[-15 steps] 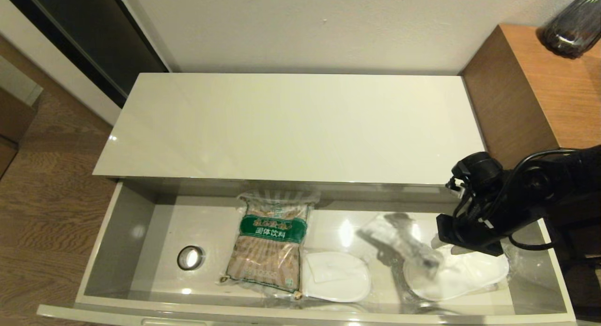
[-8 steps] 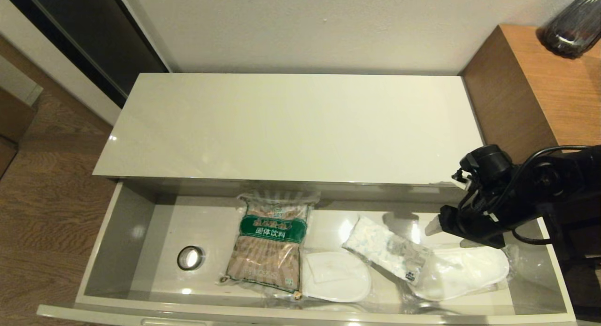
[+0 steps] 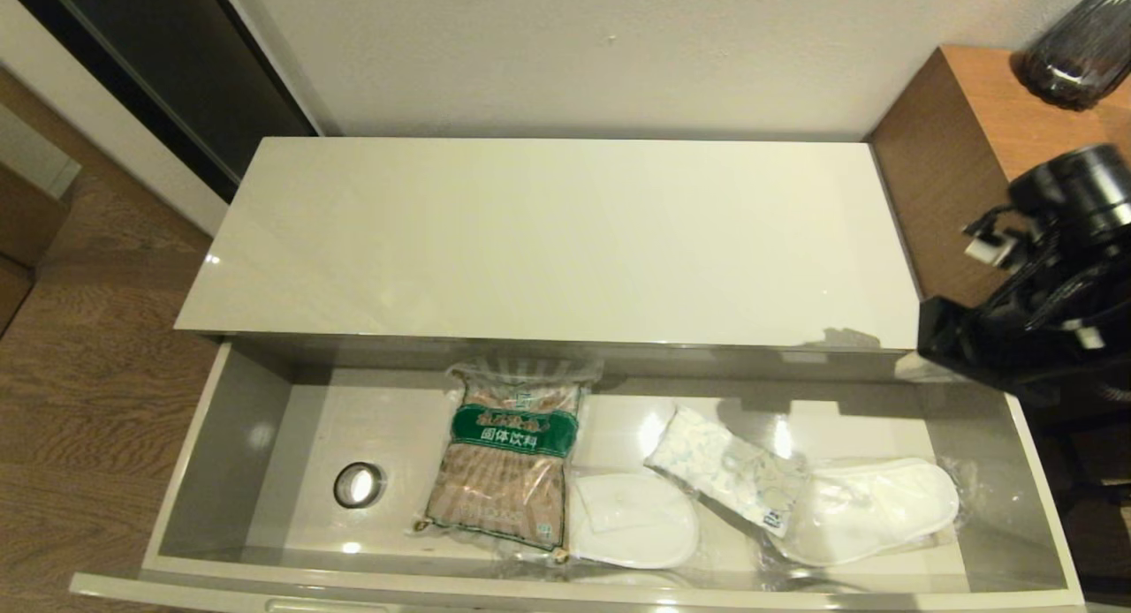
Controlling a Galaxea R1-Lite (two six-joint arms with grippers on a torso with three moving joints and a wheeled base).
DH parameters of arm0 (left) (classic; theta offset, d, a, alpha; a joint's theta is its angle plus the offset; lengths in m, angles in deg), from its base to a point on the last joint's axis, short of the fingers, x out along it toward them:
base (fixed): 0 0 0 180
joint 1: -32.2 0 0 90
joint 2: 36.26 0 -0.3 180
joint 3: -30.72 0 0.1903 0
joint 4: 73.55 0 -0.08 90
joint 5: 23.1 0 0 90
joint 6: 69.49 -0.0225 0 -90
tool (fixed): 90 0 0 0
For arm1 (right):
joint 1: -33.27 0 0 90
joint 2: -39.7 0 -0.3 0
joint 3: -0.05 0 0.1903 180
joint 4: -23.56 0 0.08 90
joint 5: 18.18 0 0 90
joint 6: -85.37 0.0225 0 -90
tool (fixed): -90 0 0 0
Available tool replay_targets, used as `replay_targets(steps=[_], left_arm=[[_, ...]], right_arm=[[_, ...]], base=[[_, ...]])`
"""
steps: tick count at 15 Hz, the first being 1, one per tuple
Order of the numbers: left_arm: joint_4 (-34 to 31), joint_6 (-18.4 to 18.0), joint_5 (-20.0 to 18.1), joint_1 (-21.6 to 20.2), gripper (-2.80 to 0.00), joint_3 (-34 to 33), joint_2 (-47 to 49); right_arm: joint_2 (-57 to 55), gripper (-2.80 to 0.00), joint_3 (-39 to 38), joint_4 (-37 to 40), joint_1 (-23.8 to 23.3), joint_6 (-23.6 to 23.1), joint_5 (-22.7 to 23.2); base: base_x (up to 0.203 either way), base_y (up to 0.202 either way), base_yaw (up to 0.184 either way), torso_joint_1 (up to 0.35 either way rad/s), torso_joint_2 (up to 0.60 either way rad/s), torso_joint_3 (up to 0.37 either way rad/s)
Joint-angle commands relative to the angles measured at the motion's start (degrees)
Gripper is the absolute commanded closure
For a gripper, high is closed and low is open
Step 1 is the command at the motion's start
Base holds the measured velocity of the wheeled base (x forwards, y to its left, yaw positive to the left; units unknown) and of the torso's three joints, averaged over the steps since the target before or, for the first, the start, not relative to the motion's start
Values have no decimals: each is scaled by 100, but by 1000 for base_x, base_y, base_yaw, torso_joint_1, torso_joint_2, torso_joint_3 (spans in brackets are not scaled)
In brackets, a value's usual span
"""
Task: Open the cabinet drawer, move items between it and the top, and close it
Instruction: Put the tissue in the drawer, then close the drawer
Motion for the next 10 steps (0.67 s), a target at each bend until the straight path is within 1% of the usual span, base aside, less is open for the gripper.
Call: replay_targets(steps=[1, 2, 3, 4, 5, 6, 7, 8, 10], left_arm=[[2, 0, 0, 2, 0, -1, 0], [2, 0, 0, 2, 0, -1, 8], [2, 0, 0, 2, 0, -1, 0], [2, 0, 0, 2, 0, -1, 0], [2, 0, 0, 2, 0, -7, 0], [2, 0, 0, 2, 0, -1, 0], [2, 0, 0, 2, 0, -1, 0], [2, 0, 0, 2, 0, -1, 0], [2, 0, 0, 2, 0, -1, 0]], right_arm=[[1520, 0, 647, 1669, 2, 114, -110], [1950, 0, 696, 2223, 2, 200, -148], [2491, 0, 558, 2619, -1, 314, -172], [2953, 0, 277, 2857, -2, 414, -187], [3342, 0, -273, 3025, -2, 517, -218], [3541, 0, -738, 3128, -1, 609, -261], [3605, 0, -1082, 3097, -4, 840, -354], [3561, 0, -1213, 3027, -6, 1097, -415], [3703, 0, -1271, 3015, 5, 1096, -347]], base=[[0, 0, 0, 0, 0, 0], [0, 0, 0, 0, 0, 0], [0, 0, 0, 0, 0, 0], [0, 0, 0, 0, 0, 0], [0, 0, 0, 0, 0, 0], [0, 0, 0, 0, 0, 0], [0, 0, 0, 0, 0, 0], [0, 0, 0, 0, 0, 0], [0, 0, 0, 0, 0, 0]])
